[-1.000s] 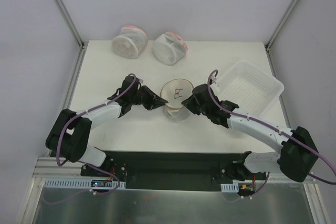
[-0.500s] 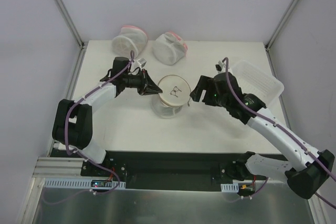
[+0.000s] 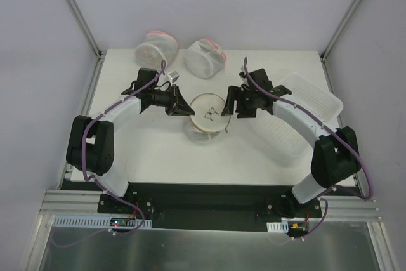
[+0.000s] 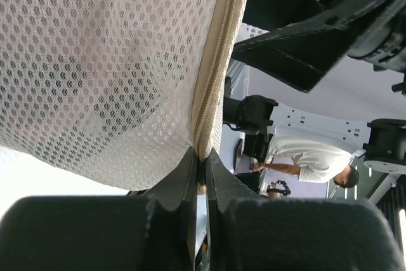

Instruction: Unzip the laundry bag and remove the bra

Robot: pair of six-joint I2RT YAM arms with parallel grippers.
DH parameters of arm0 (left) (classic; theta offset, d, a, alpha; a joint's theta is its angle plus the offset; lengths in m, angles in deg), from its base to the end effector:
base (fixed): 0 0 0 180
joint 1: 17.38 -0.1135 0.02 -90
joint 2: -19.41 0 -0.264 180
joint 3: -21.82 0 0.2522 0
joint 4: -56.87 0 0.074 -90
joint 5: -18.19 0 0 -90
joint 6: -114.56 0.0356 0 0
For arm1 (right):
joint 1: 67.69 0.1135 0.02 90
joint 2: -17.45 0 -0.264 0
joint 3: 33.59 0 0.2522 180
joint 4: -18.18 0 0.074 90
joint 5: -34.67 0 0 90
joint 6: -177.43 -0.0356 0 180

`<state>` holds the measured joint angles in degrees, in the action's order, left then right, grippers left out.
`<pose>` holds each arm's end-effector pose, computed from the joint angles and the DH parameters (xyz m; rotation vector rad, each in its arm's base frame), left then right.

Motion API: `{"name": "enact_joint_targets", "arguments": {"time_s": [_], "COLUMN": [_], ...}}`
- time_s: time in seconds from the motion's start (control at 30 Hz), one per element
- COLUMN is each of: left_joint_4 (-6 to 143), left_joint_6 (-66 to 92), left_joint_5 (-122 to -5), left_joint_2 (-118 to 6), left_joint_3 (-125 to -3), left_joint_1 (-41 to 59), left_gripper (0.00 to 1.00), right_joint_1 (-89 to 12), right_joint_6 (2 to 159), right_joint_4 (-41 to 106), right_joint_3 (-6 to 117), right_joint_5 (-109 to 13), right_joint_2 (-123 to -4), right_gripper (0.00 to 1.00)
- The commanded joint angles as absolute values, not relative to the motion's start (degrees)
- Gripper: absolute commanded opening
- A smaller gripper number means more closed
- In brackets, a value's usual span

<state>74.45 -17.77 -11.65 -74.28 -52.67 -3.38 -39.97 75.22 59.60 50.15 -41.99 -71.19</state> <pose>0.3308 -0.1143 0.2391 0.0823 2.3389 -1.6792 0.2972 0.1654 0.2773 -0.4416 2.3969 0.6008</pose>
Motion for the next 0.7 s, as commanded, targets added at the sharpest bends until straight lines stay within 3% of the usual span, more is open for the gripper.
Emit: {"name": "enact_joint_targets", "arguments": {"time_s": [0.0,0.1,0.13,0.17,0.27,0.3,0.33,0.43,0.5,0.67], "left_joint_4": [76.17,76.17,76.26,76.17,76.26,76.43,76.70,80.11,83.54,89.95], "left_joint_6": [-14.20,-13.85,-13.76,-13.59,-12.63,-12.19,-11.57,-8.15,-4.11,10.09], "left_joint_5": [-8.10,-7.83,-7.74,-7.83,-8.96,-9.76,-10.55,-17.21,-24.74,-41.37], "left_joint_2": [-72.70,-72.52,-72.69,-72.70,-71.91,-71.38,-70.86,-67.08,-62.34,-51.19], "left_joint_3": [-54.34,-53.55,-53.38,-53.20,-52.94,-52.94,-53.20,-54.60,-55.48,-56.36], "left_joint_1": [-4.73,-5.17,-5.17,-5.25,-5.34,-5.34,-5.43,-5.43,-5.34,-0.18], "left_gripper": [0.00,0.00,0.00,0.00,0.00,0.02,0.14,0.93,0.99,0.99], "right_joint_1": [-39.92,-40.01,-40.01,-39.92,-39.92,-40.00,-40.01,-40.01,-40.09,-40.09], "right_joint_6": [77.23,76.09,75.66,74.52,72.06,71.35,70.30,65.56,60.83,54.21], "right_joint_4": [56.47,53.74,52.78,51.46,50.14,49.78,49.61,50.04,51.10,52.41], "right_joint_3": [53.74,53.56,53.30,53.12,52.42,51.98,51.54,50.66,50.22,50.30], "right_joint_5": [-34.51,-30.91,-30.03,-28.89,-28.96,-29.49,-29.93,-32.21,-33.71,-33.71], "right_joint_2": [-74.29,-75.62,-76.15,-76.15,-75.10,-74.31,-72.83,-70.79,-70.09,-71.22], "right_gripper": [0.72,0.63,0.56,0.36,0.02,0.02,0.01,0.02,0.01,0.01]}}
